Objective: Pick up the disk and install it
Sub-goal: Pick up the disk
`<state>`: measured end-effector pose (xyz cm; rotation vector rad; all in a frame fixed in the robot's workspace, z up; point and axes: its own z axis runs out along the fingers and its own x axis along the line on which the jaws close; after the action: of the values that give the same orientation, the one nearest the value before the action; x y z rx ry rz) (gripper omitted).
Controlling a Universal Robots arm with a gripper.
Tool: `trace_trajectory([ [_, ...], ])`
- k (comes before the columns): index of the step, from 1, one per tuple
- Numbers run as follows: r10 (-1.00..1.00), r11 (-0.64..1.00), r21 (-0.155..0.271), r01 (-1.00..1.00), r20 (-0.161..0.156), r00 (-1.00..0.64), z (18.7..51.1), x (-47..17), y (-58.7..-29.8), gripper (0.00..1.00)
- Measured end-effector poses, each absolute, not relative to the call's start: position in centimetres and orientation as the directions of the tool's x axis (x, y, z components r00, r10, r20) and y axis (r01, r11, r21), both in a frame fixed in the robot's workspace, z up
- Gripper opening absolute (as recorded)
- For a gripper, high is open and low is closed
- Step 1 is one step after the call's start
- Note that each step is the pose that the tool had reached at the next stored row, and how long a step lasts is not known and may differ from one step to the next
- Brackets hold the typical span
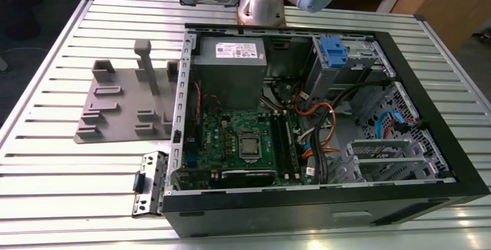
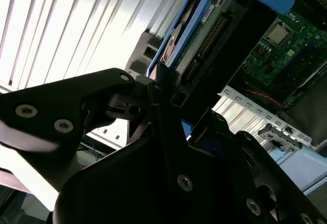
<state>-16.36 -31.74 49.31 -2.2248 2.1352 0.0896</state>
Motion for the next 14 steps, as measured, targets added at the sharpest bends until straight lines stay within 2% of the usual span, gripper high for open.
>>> trace_trajectory([
  [14, -0.996, -0.041, 0.001, -0.999, -0.080, 0.041, 49.2, -10.6, -31.7, 0.36],
])
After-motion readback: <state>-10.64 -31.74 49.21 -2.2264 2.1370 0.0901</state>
